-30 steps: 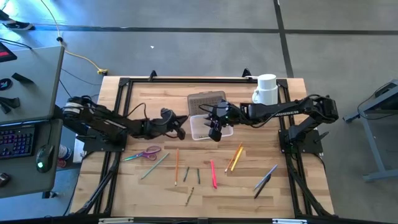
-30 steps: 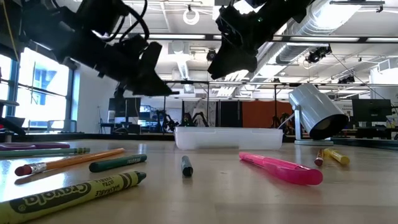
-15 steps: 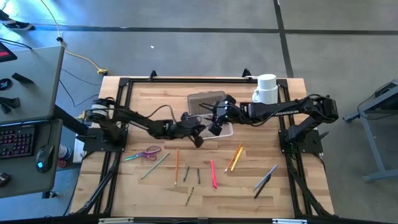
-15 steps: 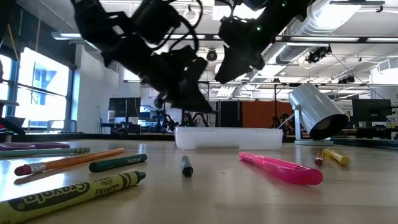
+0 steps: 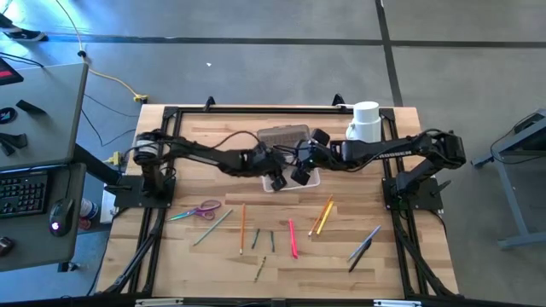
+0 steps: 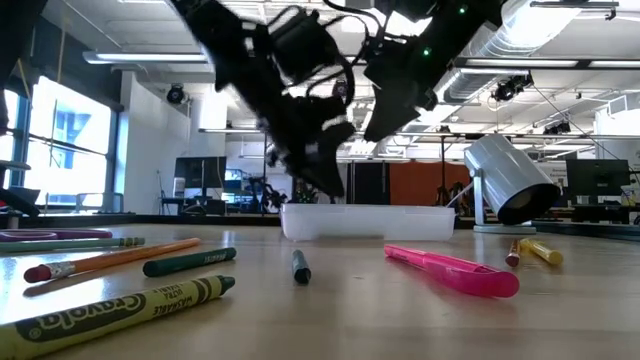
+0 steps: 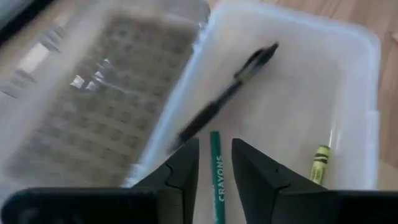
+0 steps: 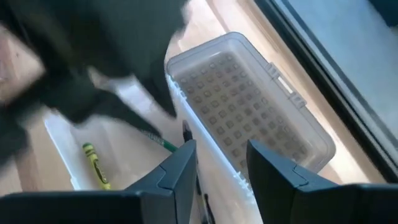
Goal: Pick & place school supplies into a supply box
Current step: Put the light blue pencil into the gray supply box
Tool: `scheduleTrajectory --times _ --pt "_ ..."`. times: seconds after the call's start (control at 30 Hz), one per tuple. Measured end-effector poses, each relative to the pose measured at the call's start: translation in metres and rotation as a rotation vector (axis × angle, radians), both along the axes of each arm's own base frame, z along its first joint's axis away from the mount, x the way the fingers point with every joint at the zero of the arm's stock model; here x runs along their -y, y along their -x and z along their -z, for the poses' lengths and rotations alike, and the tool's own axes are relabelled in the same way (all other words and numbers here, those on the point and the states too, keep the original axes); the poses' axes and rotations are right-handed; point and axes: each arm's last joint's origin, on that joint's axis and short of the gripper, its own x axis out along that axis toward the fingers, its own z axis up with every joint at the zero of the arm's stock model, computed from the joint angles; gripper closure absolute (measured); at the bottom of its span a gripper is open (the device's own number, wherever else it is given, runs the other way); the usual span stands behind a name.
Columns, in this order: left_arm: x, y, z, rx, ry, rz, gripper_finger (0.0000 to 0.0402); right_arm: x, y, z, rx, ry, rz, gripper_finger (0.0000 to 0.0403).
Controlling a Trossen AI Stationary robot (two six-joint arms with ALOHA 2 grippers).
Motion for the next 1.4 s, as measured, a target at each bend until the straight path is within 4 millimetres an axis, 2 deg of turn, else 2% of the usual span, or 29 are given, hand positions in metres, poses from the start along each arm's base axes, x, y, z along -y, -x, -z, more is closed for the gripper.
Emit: scheduleTrajectory --times 0.13,0.3,0.47,0.6,0.77,0.9,1.0,1.07,1.2,1.4 --pt "0.003 0.015 -0.038 -0.140 0.000 0.001 0.0262 0.000 0.001 -0.002 -0.011 0.027 -0.016 0.0277" --pt "0.012 0.053 -0.075 -0.316 0.064 -0.122 0.0274 0.000 0.002 -0.007 0.016 0.030 -0.016 0.0277" --pt "0.042 0.098 -0.088 -0.487 0.064 -0.166 0.0296 0.000 0.002 -0.007 0.030 0.012 0.001 0.0277" --pt "0.073 0.132 -0.095 -0.453 0.010 -0.246 0.0314 0.000 0.001 -0.008 0.041 0.012 0.000 0.0277" --pt "0.112 0.157 -0.078 -0.287 0.025 -0.236 0.0332 0.000 0.000 -0.009 0.057 0.014 -0.002 0.0277" --pt "0.139 0.170 -0.046 -0.272 0.132 -0.149 0.0339 0.000 -0.001 -0.010 0.049 0.042 -0.026 0.0277" --pt "0.152 0.176 -0.021 -0.258 0.185 -0.083 0.0335 0.000 -0.003 -0.012 0.052 0.075 -0.070 0.0277" --pt "0.156 0.176 -0.011 -0.206 0.231 -0.074 0.0328 0.000 -0.004 -0.013 0.056 0.095 -0.100 0.0277" --pt "0.159 0.172 -0.003 -0.142 0.311 -0.059 0.0304 0.000 -0.007 -0.016 0.060 0.152 -0.181 0.0277" --pt "0.157 0.176 0.008 -0.177 0.286 -0.060 0.0258 0.000 -0.014 -0.026 0.126 0.259 -0.256 0.0277"
